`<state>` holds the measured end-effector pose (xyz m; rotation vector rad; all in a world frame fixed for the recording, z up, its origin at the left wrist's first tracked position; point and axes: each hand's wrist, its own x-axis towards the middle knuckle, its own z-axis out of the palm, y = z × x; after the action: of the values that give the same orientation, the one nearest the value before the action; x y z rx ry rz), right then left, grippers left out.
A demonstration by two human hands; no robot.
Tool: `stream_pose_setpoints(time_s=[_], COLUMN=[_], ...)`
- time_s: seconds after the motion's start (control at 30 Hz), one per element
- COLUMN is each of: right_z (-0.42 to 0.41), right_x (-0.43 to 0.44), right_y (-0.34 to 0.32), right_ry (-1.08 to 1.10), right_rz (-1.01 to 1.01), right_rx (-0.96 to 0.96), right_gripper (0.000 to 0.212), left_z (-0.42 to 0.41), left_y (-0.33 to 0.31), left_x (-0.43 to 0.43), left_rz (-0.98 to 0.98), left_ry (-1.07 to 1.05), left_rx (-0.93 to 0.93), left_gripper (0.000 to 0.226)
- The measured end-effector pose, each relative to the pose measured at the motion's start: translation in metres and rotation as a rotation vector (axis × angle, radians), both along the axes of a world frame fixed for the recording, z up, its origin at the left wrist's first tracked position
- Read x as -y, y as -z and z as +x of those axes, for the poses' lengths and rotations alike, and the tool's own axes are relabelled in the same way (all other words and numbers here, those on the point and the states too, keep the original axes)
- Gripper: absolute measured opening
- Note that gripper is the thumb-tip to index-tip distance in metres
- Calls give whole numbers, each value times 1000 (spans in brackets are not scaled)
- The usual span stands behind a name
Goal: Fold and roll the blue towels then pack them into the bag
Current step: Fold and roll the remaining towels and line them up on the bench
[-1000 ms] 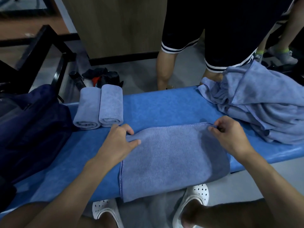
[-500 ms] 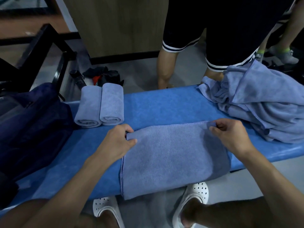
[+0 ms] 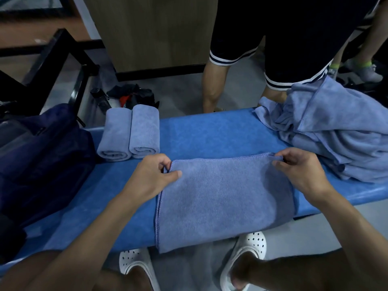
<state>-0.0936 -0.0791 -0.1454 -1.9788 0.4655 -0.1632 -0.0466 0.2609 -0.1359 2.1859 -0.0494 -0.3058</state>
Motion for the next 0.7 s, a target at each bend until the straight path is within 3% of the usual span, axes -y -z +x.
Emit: stream_pose_setpoints(time_s=[0.3,0.6,0.7], right_z=[-14,-42,-52], right_x=[0,4,2], right_y=[-15,-73,-99], right_ry=[60,69,36], right_rz=[143,240,251], right_rx=[121,272,337], right_gripper=[8,29,22], left_z=[-12,-24,-32], left_y=[-20,-75,-99], left_x=[4,-7,-7], left_rz=[-300,-625,-684], left_ry=[-125,-147,-112], left_rx=[31,-19,18], left_gripper=[12,5,28])
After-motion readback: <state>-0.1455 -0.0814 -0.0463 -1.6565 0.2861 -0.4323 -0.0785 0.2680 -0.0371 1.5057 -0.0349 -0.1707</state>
